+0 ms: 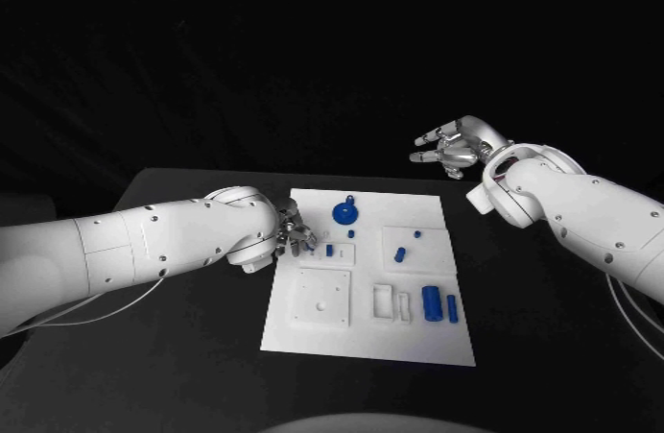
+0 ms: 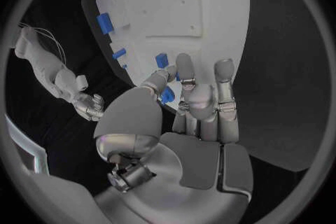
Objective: Assemble the parts on the task board
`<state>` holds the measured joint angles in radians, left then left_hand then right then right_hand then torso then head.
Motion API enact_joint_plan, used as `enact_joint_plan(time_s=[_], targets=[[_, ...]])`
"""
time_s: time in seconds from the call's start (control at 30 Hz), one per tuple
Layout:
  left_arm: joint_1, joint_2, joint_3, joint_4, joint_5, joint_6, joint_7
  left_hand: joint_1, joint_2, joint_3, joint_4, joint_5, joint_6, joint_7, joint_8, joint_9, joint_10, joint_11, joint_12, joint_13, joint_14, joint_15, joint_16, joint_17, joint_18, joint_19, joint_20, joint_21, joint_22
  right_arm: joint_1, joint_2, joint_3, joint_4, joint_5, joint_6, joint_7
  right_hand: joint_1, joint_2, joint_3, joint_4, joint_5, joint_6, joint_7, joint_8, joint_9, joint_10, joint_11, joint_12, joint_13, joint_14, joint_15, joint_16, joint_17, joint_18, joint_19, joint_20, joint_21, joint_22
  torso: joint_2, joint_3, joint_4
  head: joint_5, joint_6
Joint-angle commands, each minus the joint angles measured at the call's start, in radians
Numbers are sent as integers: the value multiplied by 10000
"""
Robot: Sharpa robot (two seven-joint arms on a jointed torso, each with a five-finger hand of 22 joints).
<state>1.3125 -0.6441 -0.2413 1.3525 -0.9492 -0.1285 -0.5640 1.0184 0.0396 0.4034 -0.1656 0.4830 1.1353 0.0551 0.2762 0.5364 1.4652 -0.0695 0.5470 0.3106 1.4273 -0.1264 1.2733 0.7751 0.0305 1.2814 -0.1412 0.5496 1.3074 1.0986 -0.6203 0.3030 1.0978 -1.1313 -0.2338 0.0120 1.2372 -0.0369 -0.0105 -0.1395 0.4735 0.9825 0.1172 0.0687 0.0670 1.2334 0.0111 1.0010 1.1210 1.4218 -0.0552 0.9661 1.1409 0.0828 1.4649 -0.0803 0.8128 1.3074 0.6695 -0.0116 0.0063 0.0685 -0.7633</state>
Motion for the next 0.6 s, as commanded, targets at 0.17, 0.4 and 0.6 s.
enact_joint_plan(time_s=[0.17, 0.4, 0.6], targets=[[-27, 35, 4, 19, -192, 52, -35, 92, 76, 113, -69, 30, 859, -802, 192, 1402, 492, -47, 67, -12, 69, 18, 31, -17, 96, -3, 61, 63, 185, -5, 5, 3, 10, -63, 138, 32, -70, 49, 54, 14, 32, 72, 16, -60, -12, -37, -15, 7, 11, -51, -39, -31, -2, 153, 362, 24, -20, 1006, 0, -4, 9, 5, 17], [-63, 32, 4, 46, -230, 62, -53, 111, 73, 118, -61, 29, 860, -801, 187, 1406, 494, -47, 69, -16, 72, 24, 38, -25, 104, -6, 71, 75, 185, -5, 5, 3, 11, -63, 148, 32, -70, 49, 54, 14, 32, 72, 16, -60, -12, -37, -15, 7, 11, -51, -39, -31, -2, 153, 362, 24, -20, 1006, -1, -6, 5, 18, 3], [-73, 15, 4, 97, -236, 252, -101, 118, 69, 119, -59, 26, 860, -801, 184, 1407, 494, -47, 75, -16, 69, 29, 38, -37, 108, -6, 75, 81, 185, -5, 0, 3, 12, -63, 155, 29, -70, 49, 54, 14, 32, 72, 16, -60, -12, -37, -15, 7, 11, -51, -39, -31, -2, 153, 362, 24, -20, 1006, 2, -1, 6, 9, 4]])
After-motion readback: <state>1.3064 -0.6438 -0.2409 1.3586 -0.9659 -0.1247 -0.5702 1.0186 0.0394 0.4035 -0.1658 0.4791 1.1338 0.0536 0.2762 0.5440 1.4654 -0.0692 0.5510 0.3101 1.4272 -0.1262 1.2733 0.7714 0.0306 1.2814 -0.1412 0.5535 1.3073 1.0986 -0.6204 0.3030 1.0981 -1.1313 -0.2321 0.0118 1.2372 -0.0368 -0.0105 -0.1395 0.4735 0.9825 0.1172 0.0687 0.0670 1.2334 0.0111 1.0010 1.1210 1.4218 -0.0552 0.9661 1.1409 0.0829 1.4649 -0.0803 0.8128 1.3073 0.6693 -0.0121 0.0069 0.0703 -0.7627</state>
